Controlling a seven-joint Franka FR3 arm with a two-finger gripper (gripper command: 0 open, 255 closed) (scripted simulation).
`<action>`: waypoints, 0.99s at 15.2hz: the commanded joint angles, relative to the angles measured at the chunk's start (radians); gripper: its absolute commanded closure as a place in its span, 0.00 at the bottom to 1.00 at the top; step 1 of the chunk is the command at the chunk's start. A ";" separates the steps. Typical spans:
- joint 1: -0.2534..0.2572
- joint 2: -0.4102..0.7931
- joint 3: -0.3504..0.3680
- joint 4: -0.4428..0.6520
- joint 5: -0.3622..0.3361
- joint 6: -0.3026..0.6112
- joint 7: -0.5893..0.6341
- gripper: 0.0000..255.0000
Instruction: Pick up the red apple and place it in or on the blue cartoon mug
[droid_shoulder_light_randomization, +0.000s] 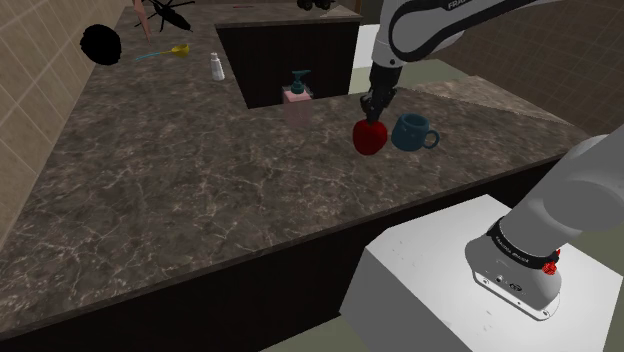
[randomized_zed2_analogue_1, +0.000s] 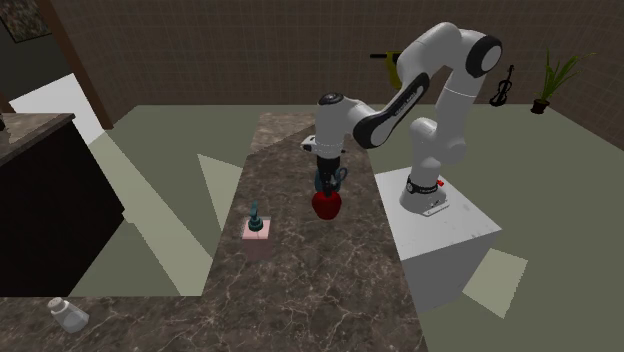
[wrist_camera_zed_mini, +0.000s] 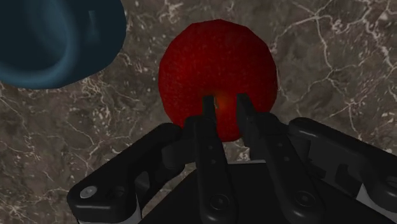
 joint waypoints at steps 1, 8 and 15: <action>-0.001 0.003 -0.001 -0.003 -0.001 -0.001 0.000 1.00; -0.001 -0.004 -0.001 0.004 0.000 -0.015 0.000 1.00; -0.001 -0.046 -0.004 0.063 0.001 -0.114 -0.002 1.00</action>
